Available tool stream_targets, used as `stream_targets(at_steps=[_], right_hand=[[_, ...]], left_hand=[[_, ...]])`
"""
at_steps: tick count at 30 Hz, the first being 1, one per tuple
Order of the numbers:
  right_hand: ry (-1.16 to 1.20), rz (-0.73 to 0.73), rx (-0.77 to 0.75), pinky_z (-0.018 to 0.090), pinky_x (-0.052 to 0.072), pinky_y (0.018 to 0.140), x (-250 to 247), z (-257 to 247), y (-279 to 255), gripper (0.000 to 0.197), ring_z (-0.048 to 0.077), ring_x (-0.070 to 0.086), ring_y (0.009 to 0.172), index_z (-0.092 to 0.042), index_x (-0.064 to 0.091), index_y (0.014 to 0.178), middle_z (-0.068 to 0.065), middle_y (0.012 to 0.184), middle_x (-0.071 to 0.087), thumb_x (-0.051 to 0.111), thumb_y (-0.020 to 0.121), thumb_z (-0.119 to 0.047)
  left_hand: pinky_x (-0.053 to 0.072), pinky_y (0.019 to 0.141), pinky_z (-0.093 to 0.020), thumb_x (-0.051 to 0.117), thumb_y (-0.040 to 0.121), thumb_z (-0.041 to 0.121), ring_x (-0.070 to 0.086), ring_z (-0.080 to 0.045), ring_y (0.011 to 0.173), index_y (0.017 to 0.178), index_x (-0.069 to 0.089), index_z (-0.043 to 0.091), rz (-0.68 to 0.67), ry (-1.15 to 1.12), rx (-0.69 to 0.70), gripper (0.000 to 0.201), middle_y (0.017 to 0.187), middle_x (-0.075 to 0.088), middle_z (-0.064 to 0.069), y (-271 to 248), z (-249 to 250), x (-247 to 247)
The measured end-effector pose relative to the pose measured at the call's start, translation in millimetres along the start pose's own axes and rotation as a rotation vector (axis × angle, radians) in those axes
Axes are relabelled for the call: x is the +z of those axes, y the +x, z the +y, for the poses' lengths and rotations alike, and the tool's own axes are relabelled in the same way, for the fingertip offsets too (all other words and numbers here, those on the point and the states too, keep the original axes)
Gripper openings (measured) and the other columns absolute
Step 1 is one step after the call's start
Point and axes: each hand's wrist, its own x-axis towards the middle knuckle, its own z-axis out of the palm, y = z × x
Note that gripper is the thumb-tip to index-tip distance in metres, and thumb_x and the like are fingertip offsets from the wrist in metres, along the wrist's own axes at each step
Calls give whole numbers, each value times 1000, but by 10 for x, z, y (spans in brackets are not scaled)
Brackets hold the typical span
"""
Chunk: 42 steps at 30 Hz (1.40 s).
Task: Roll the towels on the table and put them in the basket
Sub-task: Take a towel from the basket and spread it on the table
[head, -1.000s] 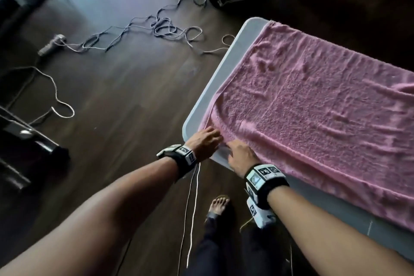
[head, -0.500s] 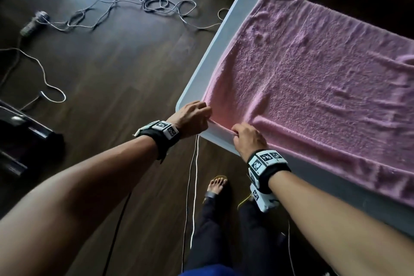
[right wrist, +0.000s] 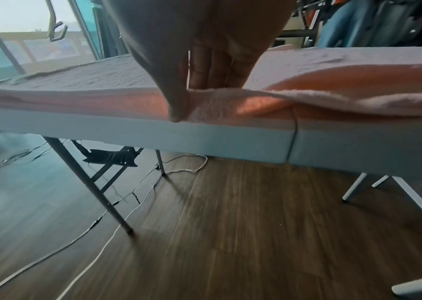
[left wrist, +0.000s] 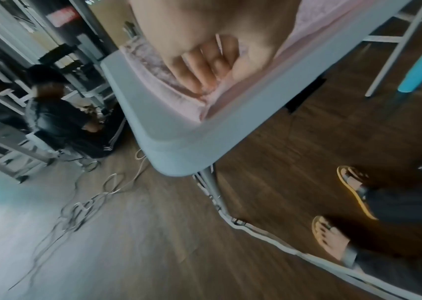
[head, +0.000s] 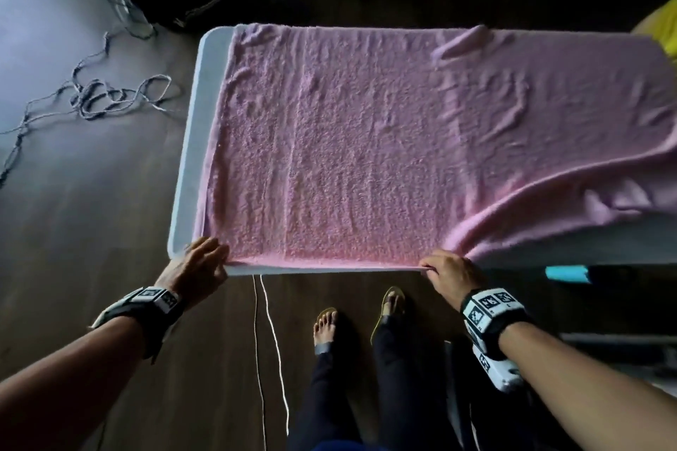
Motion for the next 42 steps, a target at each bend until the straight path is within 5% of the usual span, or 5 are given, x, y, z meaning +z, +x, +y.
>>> stream_targets(at_steps=[8,11,26,36,42], right_hand=[[198,33,-49,20,35,57,107,104,-73,26,22,64,58,-8,70,59,9,62,63,79,45,12],[75,-84,-53,28,39,86,181,169,-6,18,31,58,104,3,68,101,23,108,62,59,86,-2],[13,136,7,28,48,49,-518,2056,-244,21,26,56,53,-11,63,60,6,59,56,57,50,7],[62,253,40,34,50,66,-560,2679,-205,28,27,56,72,-13,66,68,3,72,59,64,58,14],[92,505,321,40,49,75,-995,3304,-171,20,33,54,87,-10,66,77,9,83,59,57,72,8]], left_hand=[[52,72,-37,59,77,51,58,-30,90,110,61,14,-88,-137,321,49,101,62,-8,976,1947,428],[53,62,-34,62,73,34,61,-29,77,93,64,12,-184,-109,397,30,86,63,-8,1179,2455,582],[40,46,-27,64,74,3,63,-30,53,63,59,12,-340,-49,289,16,62,64,-11,1306,2722,492],[43,37,-24,78,62,43,63,-18,47,63,64,21,-564,145,485,26,55,64,3,1489,2936,535],[48,48,-28,53,78,39,65,-22,60,79,66,21,-357,-59,639,22,70,66,0,2181,4017,681]])
